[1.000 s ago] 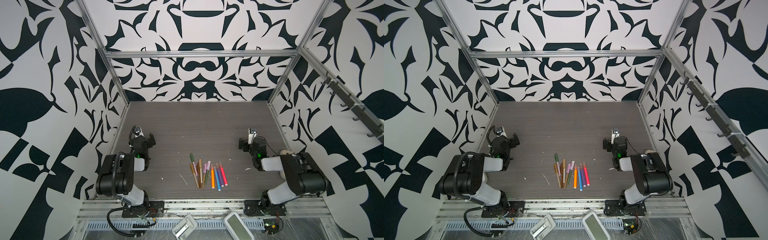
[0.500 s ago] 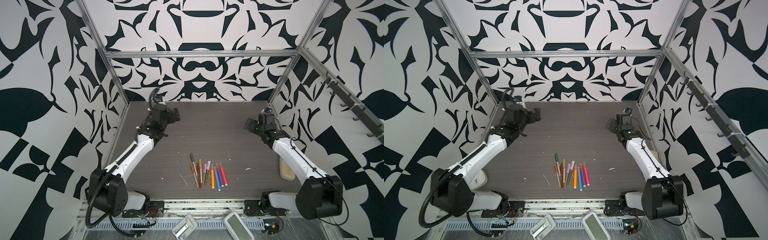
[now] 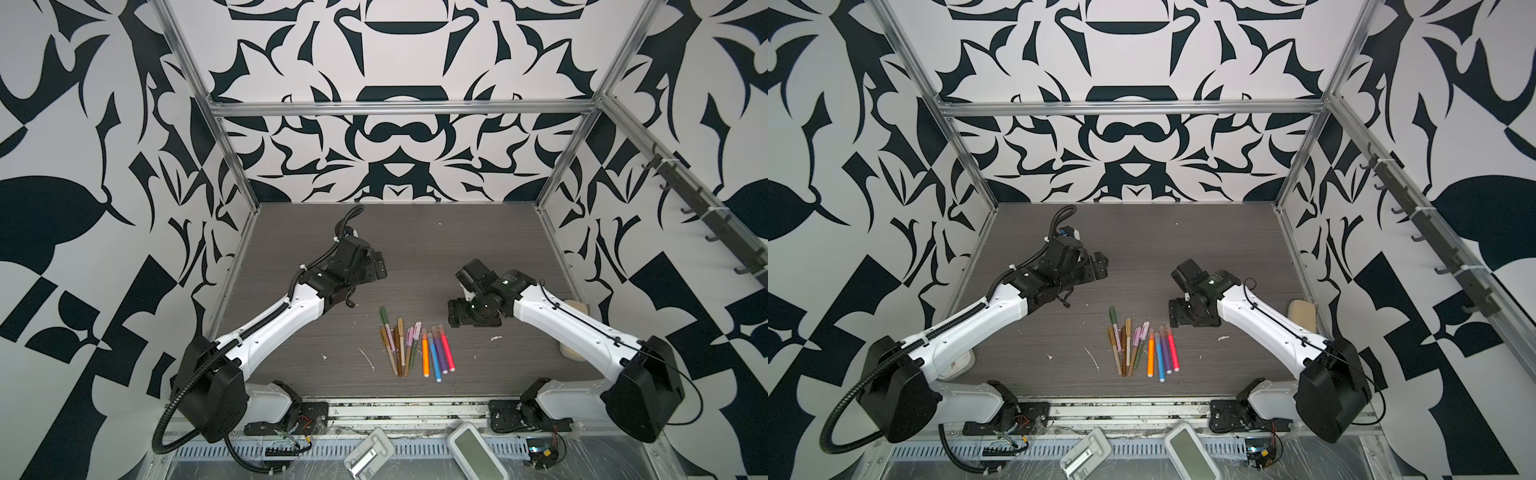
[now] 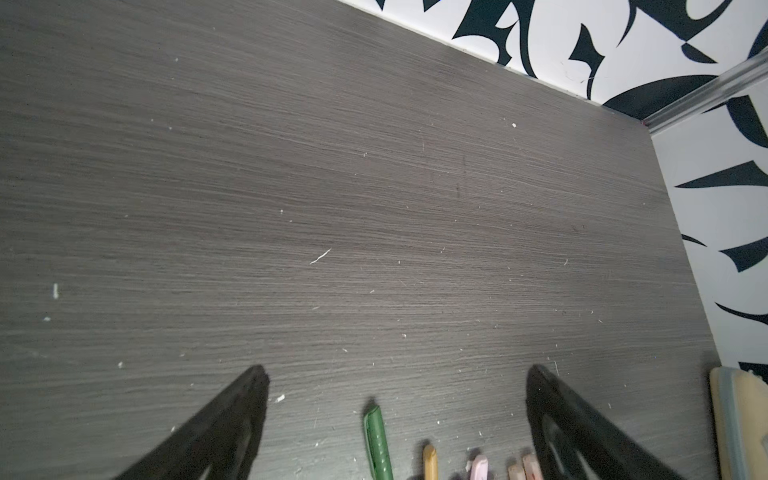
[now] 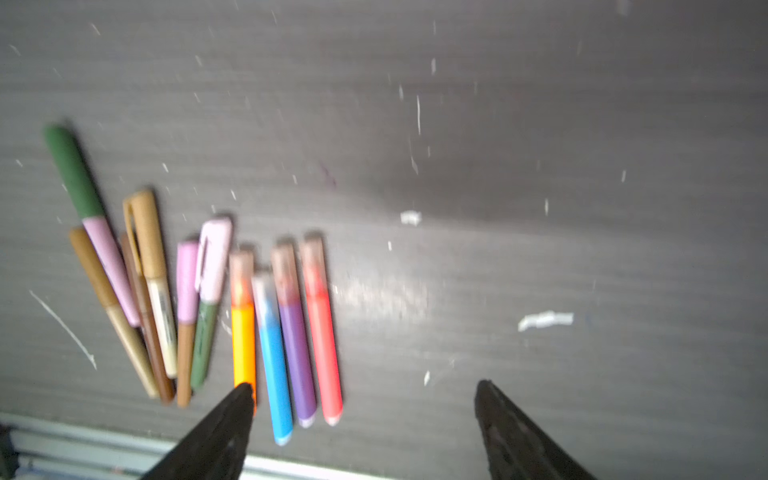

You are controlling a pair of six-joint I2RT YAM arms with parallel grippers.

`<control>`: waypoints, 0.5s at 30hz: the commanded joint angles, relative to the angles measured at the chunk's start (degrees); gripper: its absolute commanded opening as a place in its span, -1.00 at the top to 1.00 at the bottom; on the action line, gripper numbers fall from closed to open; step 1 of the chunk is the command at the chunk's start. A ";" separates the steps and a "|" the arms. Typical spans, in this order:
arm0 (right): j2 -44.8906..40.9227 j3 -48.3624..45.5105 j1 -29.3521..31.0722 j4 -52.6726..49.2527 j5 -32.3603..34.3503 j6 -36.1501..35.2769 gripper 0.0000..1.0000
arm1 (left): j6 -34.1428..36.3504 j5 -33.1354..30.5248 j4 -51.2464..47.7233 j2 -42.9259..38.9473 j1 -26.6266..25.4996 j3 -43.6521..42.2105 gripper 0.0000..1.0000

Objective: Open the pen caps
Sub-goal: 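Raise both arms and swing the grippers toward the markers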

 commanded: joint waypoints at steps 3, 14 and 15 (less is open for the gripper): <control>-5.40 3.78 -0.18 -7.91 -2.64 -2.97 -0.68 | -15.69 -9.02 -17.11 -3.26 -5.05 6.18 -0.98; -12.76 5.14 3.27 -14.78 -8.06 0.24 -0.61 | -38.15 -12.03 -22.52 -14.94 -16.35 4.64 -0.98; -13.26 5.08 4.22 -15.33 -7.88 0.10 -0.61 | -38.24 -12.91 -22.72 -14.22 -17.84 5.70 -0.98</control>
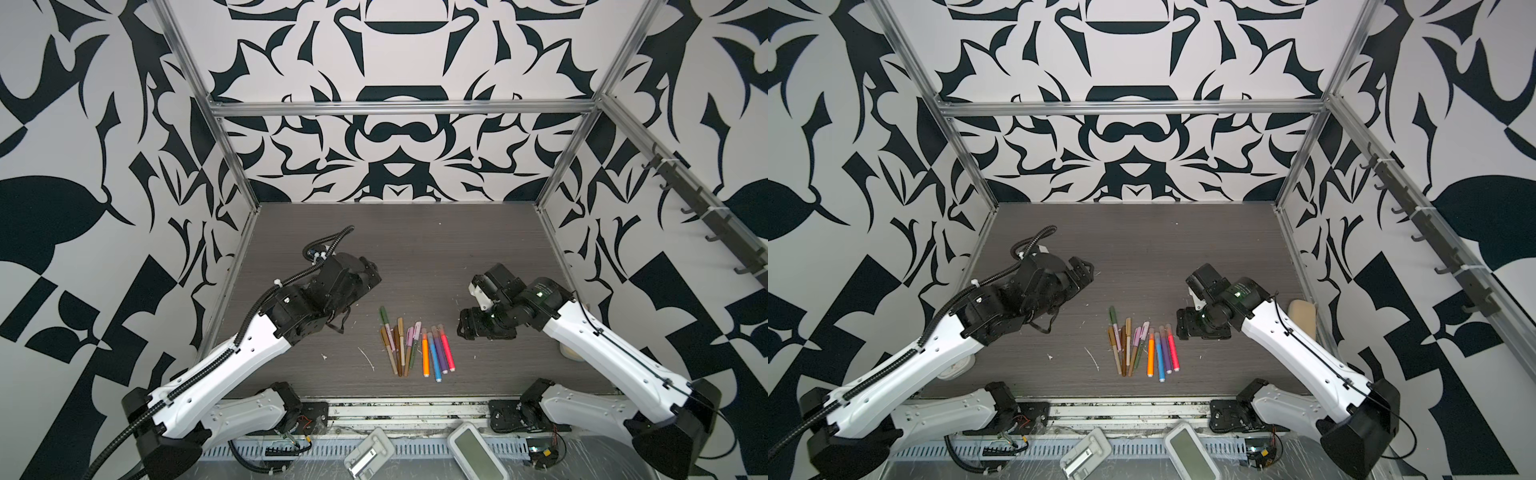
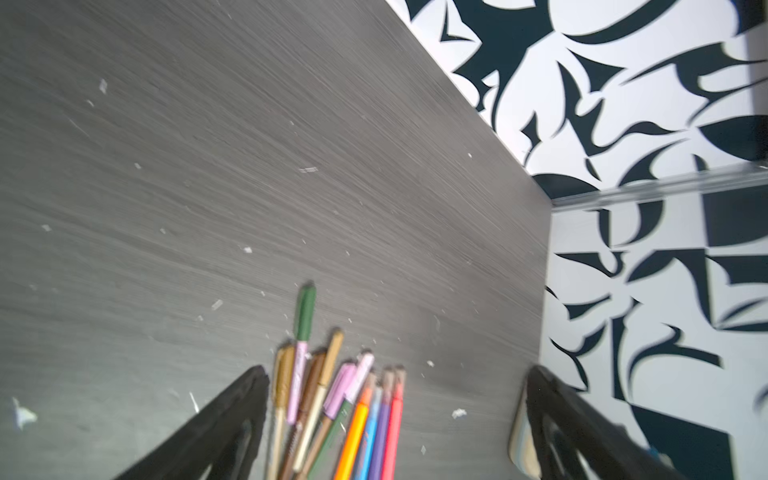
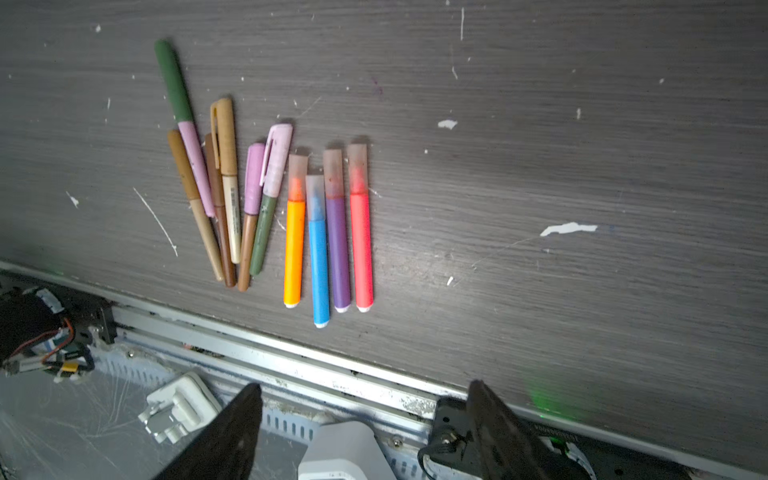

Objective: Open the pen caps

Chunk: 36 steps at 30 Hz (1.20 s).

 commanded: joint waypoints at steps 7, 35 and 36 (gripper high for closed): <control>-2.39 -0.70 6.96 -3.69 -0.65 0.76 -0.61 | -6.13 -11.85 -5.55 10.50 -13.59 10.22 -0.99; -8.91 -6.05 11.31 -5.45 5.45 -7.21 -0.98 | -9.71 -19.54 -29.49 42.88 -21.02 60.23 -0.98; -9.12 -6.20 11.36 -5.68 4.79 -7.45 -0.98 | -10.93 -19.91 -30.15 42.43 -20.92 59.16 -0.98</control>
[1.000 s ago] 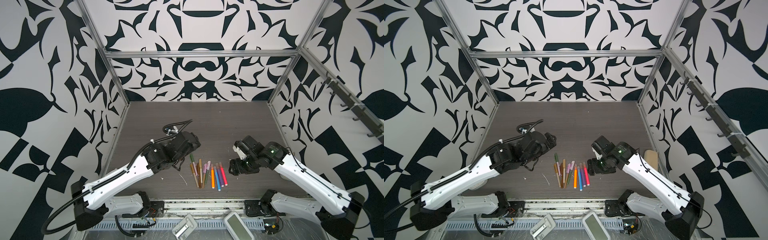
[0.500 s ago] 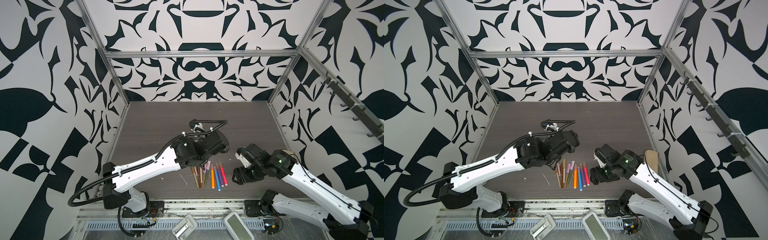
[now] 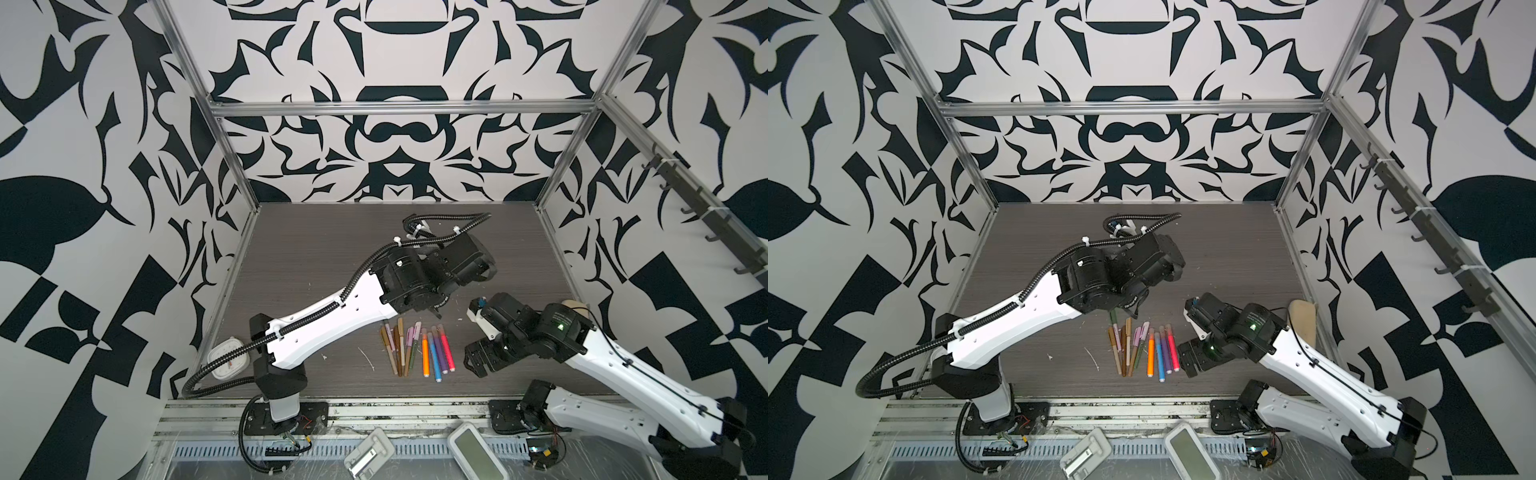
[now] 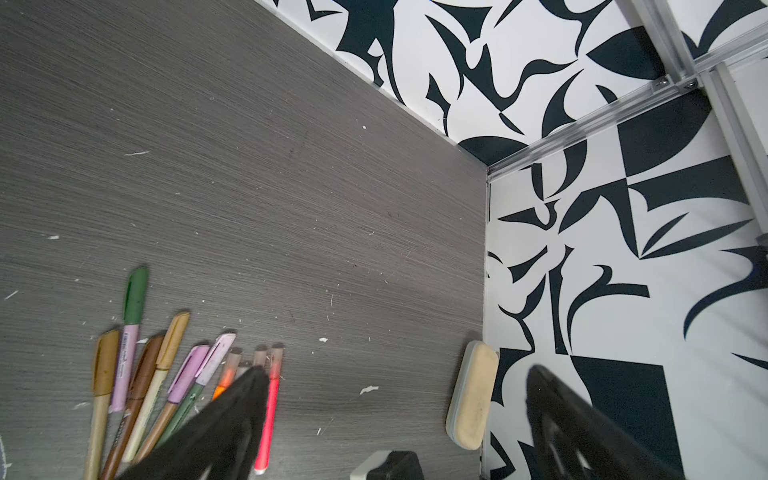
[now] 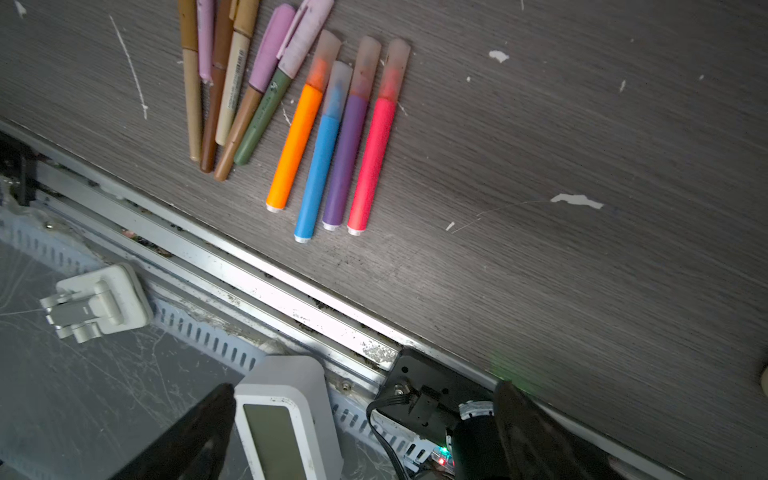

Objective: Open the pen caps

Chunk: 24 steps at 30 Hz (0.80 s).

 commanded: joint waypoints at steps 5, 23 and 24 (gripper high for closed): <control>-2.41 -1.22 0.22 -1.16 2.89 -0.56 -0.98 | -8.78 -2.83 -6.80 -4.11 0.57 -8.62 -0.98; -4.09 -10.72 0.10 9.70 -9.45 11.17 -0.69 | -21.30 -0.97 -13.95 -18.52 0.70 -32.42 -0.99; -4.24 -12.15 -0.02 10.25 -9.43 11.31 -0.69 | -21.72 -1.14 -13.51 -20.62 0.58 -34.72 -0.99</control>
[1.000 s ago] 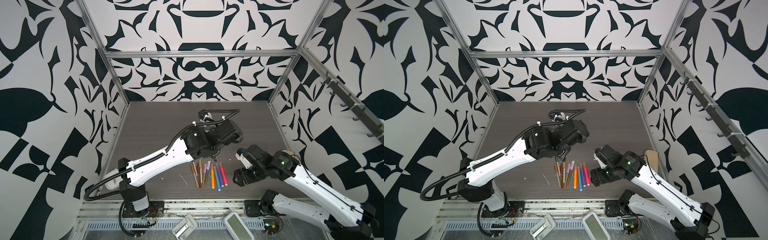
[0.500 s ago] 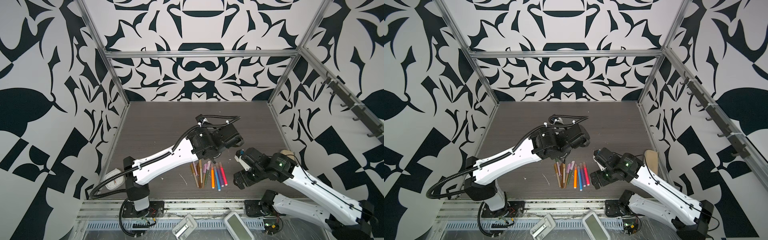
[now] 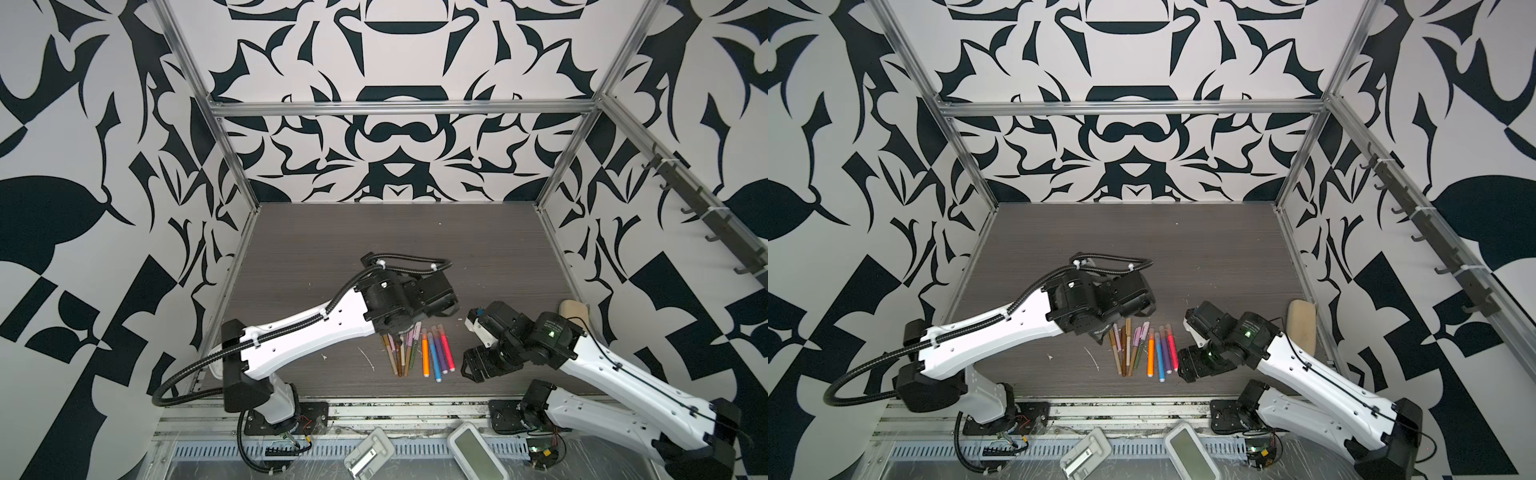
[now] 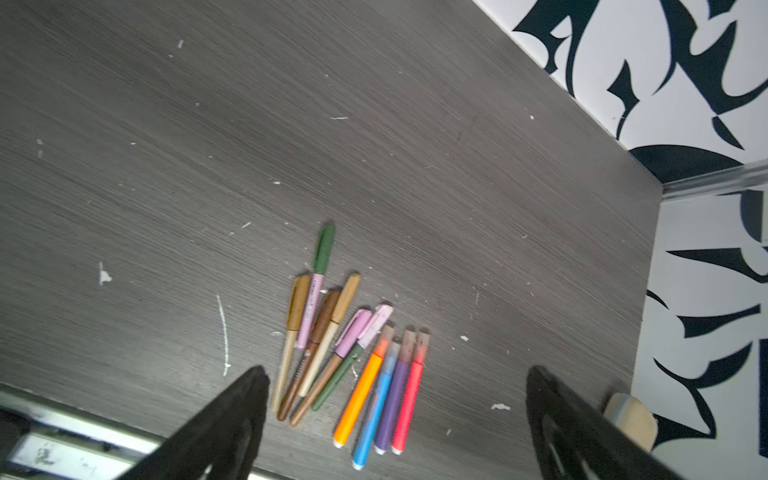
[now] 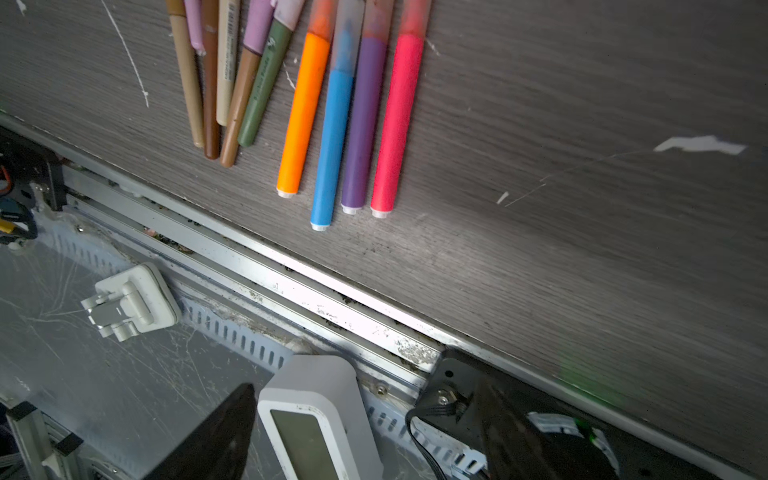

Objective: Open the pen caps

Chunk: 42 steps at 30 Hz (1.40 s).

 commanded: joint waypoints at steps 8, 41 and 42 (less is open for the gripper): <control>-2.10 -10.49 0.11 9.24 -2.57 5.80 -0.62 | -4.16 -4.06 -7.90 -13.26 -0.68 -10.10 -0.99; -7.20 -8.96 0.04 2.97 3.84 15.84 0.02 | 22.79 -5.36 12.68 -39.48 0.21 -32.74 -0.99; -5.67 -8.89 0.11 3.78 4.91 16.06 0.02 | 24.43 -4.88 10.15 -36.00 0.27 -30.07 -0.98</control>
